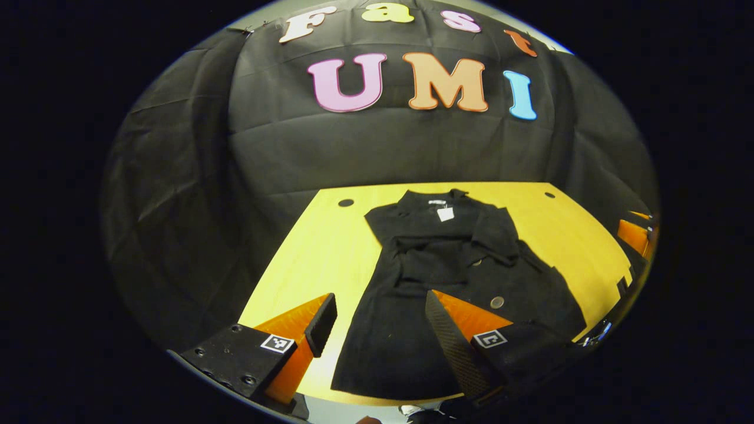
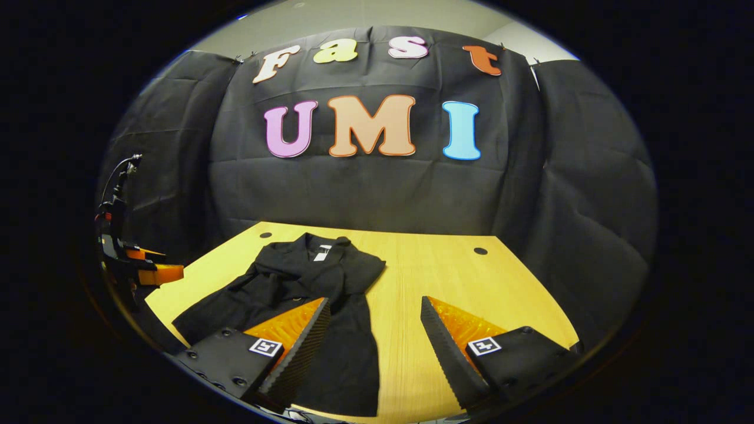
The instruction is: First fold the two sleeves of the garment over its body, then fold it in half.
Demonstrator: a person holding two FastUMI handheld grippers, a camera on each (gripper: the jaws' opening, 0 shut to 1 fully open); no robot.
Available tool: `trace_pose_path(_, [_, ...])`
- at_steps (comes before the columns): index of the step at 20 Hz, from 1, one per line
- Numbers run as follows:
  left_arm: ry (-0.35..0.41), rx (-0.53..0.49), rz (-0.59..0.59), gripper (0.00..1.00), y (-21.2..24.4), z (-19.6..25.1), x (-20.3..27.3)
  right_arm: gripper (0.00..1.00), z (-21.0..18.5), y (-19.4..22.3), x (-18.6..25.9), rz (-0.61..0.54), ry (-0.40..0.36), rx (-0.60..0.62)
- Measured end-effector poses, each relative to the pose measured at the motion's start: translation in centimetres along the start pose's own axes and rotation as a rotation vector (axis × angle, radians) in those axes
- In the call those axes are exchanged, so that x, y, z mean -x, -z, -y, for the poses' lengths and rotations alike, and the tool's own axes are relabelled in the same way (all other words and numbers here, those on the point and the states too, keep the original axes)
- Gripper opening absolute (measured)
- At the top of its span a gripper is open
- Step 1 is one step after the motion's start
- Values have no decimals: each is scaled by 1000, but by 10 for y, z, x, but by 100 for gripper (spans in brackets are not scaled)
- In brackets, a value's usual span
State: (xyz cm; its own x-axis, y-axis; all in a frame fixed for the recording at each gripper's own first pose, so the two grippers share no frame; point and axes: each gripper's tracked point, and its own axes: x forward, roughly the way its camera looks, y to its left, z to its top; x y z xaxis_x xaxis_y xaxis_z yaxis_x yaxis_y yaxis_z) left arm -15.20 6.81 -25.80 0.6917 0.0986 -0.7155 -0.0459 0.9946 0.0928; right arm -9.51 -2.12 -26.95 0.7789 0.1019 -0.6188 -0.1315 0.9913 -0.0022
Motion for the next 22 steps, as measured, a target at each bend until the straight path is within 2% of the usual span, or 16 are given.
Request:
trace_pose_path(7, [-3, 37, -120, 95, 61, -18, 6, 98, -8, 50, 0, -122, 21, 30])
trace_pose_path(8, [-1, 42, -141, 95, 70, -18, 5, 100, -8, 60, 0, -149, 26, 27])
trace_pose_path(13, [-9, 53, -241, 95, 114, -21, 1, 96, -13, 114, 2, -313, 13, -11])
trace_pose_path(14, [-11, 56, -255, 95, 122, -22, -1, 100, -13, 123, 3, -337, 12, -15])
trace_pose_path(22, [-23, 71, -351, 95, 163, -26, -7, 99, -19, 181, 6, -513, -5, 12])
